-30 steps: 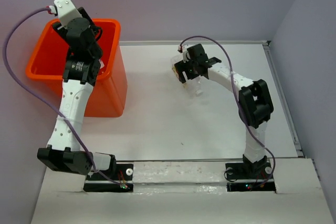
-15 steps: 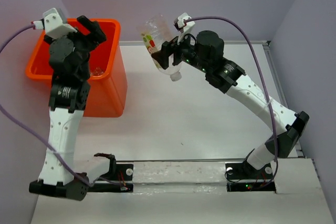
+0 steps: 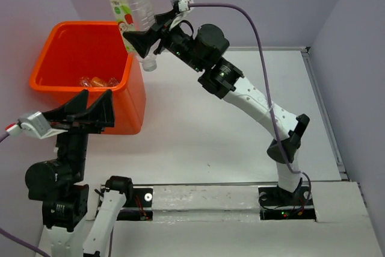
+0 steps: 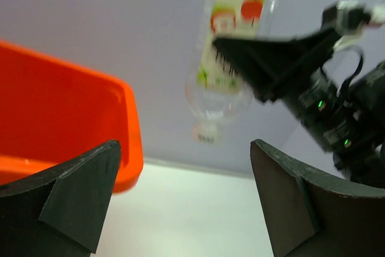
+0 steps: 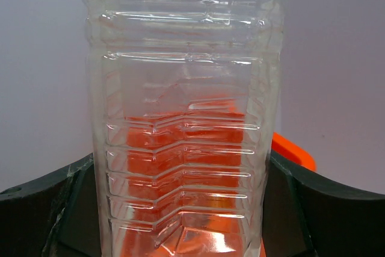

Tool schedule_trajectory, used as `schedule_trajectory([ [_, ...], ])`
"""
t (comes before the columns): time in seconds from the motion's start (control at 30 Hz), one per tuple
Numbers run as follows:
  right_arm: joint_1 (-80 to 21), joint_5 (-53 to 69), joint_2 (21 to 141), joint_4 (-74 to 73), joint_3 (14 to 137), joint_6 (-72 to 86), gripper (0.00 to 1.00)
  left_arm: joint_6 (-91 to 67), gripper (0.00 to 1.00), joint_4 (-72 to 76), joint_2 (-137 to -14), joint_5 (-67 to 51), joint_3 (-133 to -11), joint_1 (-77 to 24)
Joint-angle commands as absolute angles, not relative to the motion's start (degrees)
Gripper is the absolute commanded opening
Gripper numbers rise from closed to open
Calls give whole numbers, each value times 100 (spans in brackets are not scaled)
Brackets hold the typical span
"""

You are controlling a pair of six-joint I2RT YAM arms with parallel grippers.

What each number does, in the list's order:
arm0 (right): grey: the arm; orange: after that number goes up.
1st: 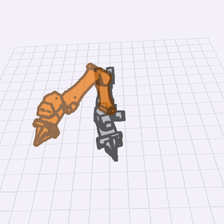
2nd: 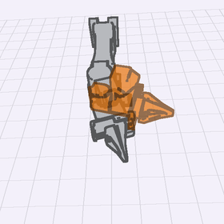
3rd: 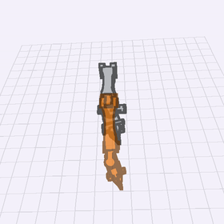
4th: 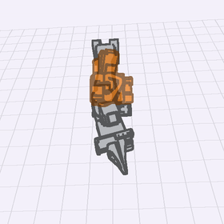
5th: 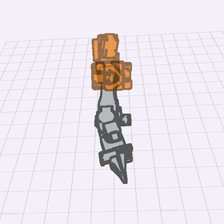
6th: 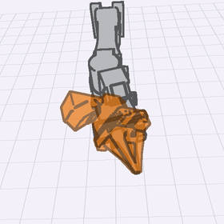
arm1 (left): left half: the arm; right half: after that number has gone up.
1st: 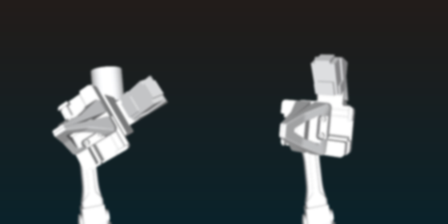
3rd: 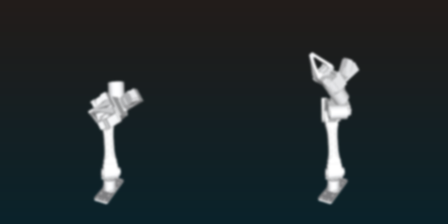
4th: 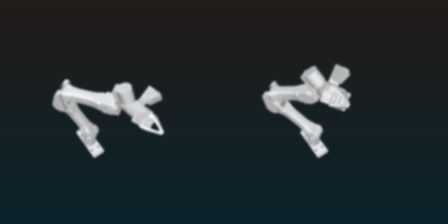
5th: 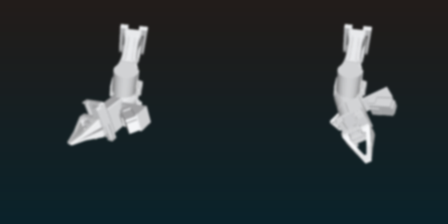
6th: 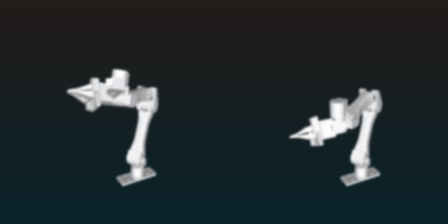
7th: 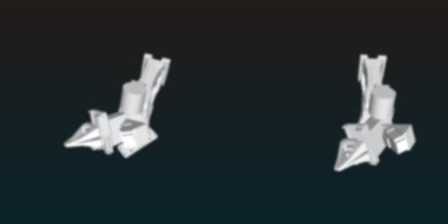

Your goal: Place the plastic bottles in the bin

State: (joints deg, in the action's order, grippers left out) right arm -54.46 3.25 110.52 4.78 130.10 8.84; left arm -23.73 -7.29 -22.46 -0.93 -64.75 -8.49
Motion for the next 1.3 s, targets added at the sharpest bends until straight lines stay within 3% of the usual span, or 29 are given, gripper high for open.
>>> schedule_trajectory([
  [0.0,-5810,255,11811,1563,13982,721,40,-2698,99,-1406,-1908,-877,-5600,-844],
  [0.2,-6003,229,13050,2504,15212,703,40,-2874,99,-1819,-1512,-1590,-4554,-1098],
  [0.43,-6003,-211,14070,2857,15407,580,41,-3015,99,-1907,-1292,-1828,-4017,-1257],
  [0.47,-6003,-167,14097,2813,15372,580,46,-3015,99,-1907,-1283,-1811,-4008,-1266],
  [0.5,-6003,-176,14098,2778,15311,554,65,-2997,99,-1907,-1275,-1802,-4025,-1274],
  [0.6,-6003,-228,13897,2629,15012,475,99,-2910,99,-1933,-1292,-1680,-4087,-1274],
  [0.97,-6003,-44,12666,1626,14758,440,100,-2795,99,-1618,-1722,-1670,-4710,-1266],
  [1.1,-6003,-140,11508,1696,13416,396,100,-2935,99,-1424,-1828,-1731,-4869,-1274],
  [1.17,-6003,-245,10849,2011,12037,334,100,-3058,99,-1188,-1872,-1871,-4922,-1274],
  [1.27,-6003,-570,8850,2441,9881,203,100,-3216,99,-811,-2038,-2117,-5044,-1266],
])
